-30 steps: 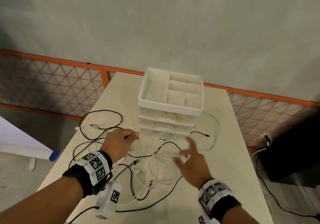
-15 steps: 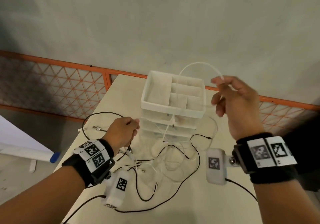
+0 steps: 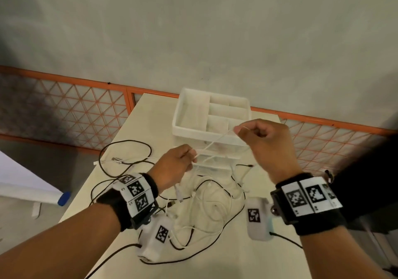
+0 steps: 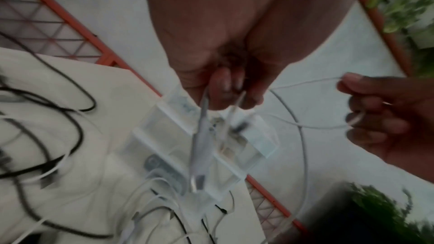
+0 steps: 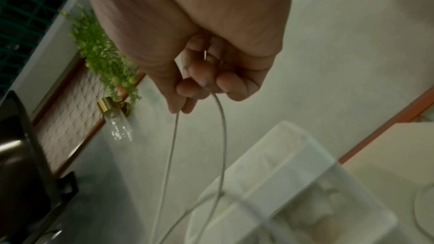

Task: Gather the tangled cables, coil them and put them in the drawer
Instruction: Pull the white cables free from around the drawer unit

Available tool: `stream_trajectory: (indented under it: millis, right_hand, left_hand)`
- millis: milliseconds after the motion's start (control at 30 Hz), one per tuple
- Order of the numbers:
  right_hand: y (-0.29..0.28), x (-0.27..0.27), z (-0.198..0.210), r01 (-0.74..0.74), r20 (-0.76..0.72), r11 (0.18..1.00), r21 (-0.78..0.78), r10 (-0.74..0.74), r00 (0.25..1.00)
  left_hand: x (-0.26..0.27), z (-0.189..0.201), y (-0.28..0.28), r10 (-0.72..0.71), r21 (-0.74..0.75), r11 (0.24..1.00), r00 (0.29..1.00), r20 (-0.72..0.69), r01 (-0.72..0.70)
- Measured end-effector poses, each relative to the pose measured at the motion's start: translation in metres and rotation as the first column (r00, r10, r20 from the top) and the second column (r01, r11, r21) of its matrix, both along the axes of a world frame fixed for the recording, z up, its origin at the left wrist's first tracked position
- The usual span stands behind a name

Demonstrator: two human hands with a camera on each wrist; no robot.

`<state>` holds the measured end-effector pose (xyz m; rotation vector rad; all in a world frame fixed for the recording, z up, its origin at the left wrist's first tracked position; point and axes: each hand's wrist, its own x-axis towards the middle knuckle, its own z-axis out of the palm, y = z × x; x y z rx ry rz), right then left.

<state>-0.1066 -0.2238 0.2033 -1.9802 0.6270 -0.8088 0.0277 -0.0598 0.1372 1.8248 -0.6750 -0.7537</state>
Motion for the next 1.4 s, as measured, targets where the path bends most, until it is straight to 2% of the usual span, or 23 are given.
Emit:
stream_trajectory:
  millis: [67,133,233,333,400,467,533,600,633,700,767,833,867,900,1000,1100,1300,1400]
  right_hand:
    - [-0.015,-0.010,-0.004,0.008,-0.045,1.000,-0.017,-0.009,0.999]
    - [-0.029,-0.018,-0.025,0.032,-0.171,0.999,-0.028,-0.037,0.985]
    - [-0.048,-0.031,-0.066,0.143,-0.303,0.988,0.057,-0.119,0.945]
    - [-0.063,-0.041,-0.089,0.347,-0.273,0.920,0.182,-0.291,0.917]
    - [-0.071,-0.045,-0.093,0.468,-0.181,0.857,0.216,-0.436,0.882]
    - [-0.074,-0.047,-0.089,0.522,-0.060,0.823,0.225,-0.523,0.850]
    - [-0.075,-0.049,-0.085,0.499,-0.066,0.850,0.169,-0.495,0.866]
    - [-0.070,-0.050,-0.081,0.434,-0.222,0.899,0.056,-0.412,0.884]
    - [-0.063,-0.049,-0.078,0.412,-0.271,0.911,0.001,-0.396,0.878]
    - [-0.037,-0.040,-0.071,0.337,-0.211,0.939,-0.070,-0.344,0.915]
    - [-0.004,-0.025,-0.067,0.104,-0.097,0.986,-0.132,-0.117,0.988]
    - [0.024,-0.010,-0.068,-0.112,-0.104,0.960,-0.258,0.088,0.991]
    - [0.031,-0.005,-0.068,-0.146,-0.134,0.948,-0.283,0.112,0.985]
    - [0.031,-0.002,-0.068,-0.137,-0.161,0.952,-0.274,0.095,0.982]
    - [0.006,-0.006,-0.066,0.011,-0.217,0.967,-0.254,-0.068,0.974]
    - [-0.017,-0.017,-0.056,0.146,-0.216,0.965,-0.219,-0.193,0.957]
    - [-0.033,-0.021,-0.056,0.270,-0.223,0.948,-0.168,-0.303,0.926]
    - [-0.042,-0.023,-0.060,0.243,-0.308,0.953,-0.180,-0.289,0.907]
  left_hand:
    - [0.007,-0.001,0.007,0.093,-0.021,0.995,0.996,0.010,-0.093]
    - [0.015,0.010,0.012,0.149,-0.068,0.987,0.988,0.036,-0.146]
    - [0.028,0.028,0.022,0.114,-0.089,0.991,0.986,0.125,-0.103]
    - [0.041,0.028,0.035,-0.046,0.099,0.995,0.957,0.288,0.018]
    - [0.047,0.020,0.043,-0.101,0.248,0.969,0.927,0.361,0.009]
    - [0.049,0.010,0.047,-0.076,0.295,0.955,0.932,0.354,-0.034]
    - [0.047,0.006,0.048,-0.004,0.229,0.971,0.960,0.279,-0.063]
    - [0.041,0.010,0.044,0.060,0.112,0.991,0.988,0.145,-0.076]
    - [0.036,0.014,0.041,0.057,0.065,0.996,0.995,0.079,-0.062]
    - [0.024,0.021,0.031,-0.019,0.014,1.000,1.000,0.015,0.019]
    - [0.010,0.024,0.018,-0.106,0.003,0.994,0.994,0.031,0.106]
    - [-0.002,0.024,0.005,-0.137,-0.016,0.990,0.990,0.044,0.138]
    - [-0.006,0.023,0.001,-0.134,-0.027,0.990,0.990,0.043,0.135]
    - [-0.008,0.022,-0.002,-0.126,-0.035,0.991,0.991,0.043,0.127]
    - [-0.003,0.015,0.003,-0.089,-0.037,0.995,0.995,0.035,0.090]
    - [0.005,0.006,0.013,-0.053,0.007,0.999,0.997,0.061,0.052]
    - [0.010,0.000,0.017,0.043,0.049,0.998,0.999,-0.015,-0.042]
    - [0.013,0.001,0.018,0.074,0.010,0.997,0.989,-0.126,-0.073]
